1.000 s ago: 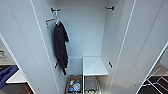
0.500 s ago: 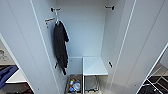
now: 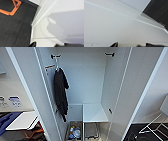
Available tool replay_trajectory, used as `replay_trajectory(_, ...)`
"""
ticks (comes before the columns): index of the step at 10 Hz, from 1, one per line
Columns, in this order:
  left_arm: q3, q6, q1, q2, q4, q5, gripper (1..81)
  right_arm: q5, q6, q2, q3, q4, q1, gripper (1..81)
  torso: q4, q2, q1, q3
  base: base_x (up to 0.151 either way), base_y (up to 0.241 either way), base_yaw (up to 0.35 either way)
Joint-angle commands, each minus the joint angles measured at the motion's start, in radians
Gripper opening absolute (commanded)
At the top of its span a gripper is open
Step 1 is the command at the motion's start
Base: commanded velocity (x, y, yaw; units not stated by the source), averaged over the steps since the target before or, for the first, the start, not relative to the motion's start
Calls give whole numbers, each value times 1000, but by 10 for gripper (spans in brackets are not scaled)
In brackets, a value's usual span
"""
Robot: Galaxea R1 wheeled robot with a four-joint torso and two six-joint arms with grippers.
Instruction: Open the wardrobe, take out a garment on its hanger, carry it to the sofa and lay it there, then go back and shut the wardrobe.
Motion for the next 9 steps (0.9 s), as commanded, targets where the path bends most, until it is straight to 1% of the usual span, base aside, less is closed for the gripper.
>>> replay_trajectory(1, -35, 4, -35, 120, 3, 32, 811, -10, -9, 99, -12, -119, -6, 811, 0, 0, 0, 0, 0, 0, 0)
replay_trajectory(3, -109, 13, 42, 217, 4, 29, 811, -13, -9, 159, -51, -168, -46, 811, 0, 1, 1, 0, 0, 0, 0)
replay_trajectory(4, -149, 33, 103, 249, 30, 20, 811, -13, -9, 188, -100, -188, -84, 811, 0, 1, 1, 0, 0, 0, 0)
replay_trajectory(5, -190, 61, 180, 286, 67, 13, 811, -22, -9, 228, -190, -219, -131, 811, 0, 1, 1, 0, 0, 0, 0)
replay_trajectory(6, -230, 76, 263, 317, 105, -20, 811, -25, -9, 262, -273, -251, -188, 811, 0, 1, 1, 0, 0, 0, 0)
replay_trajectory(7, -304, 85, 356, 370, 180, -82, 811, -31, -7, 306, -368, -337, -256, 811, 0, 1, 1, 0, 0, 0, 0)
replay_trajectory(9, -414, 87, 514, 448, 323, -176, 811, -89, -10, 378, -510, -449, -365, 811, 0, 1, 1, 0, 0, 0, 0)
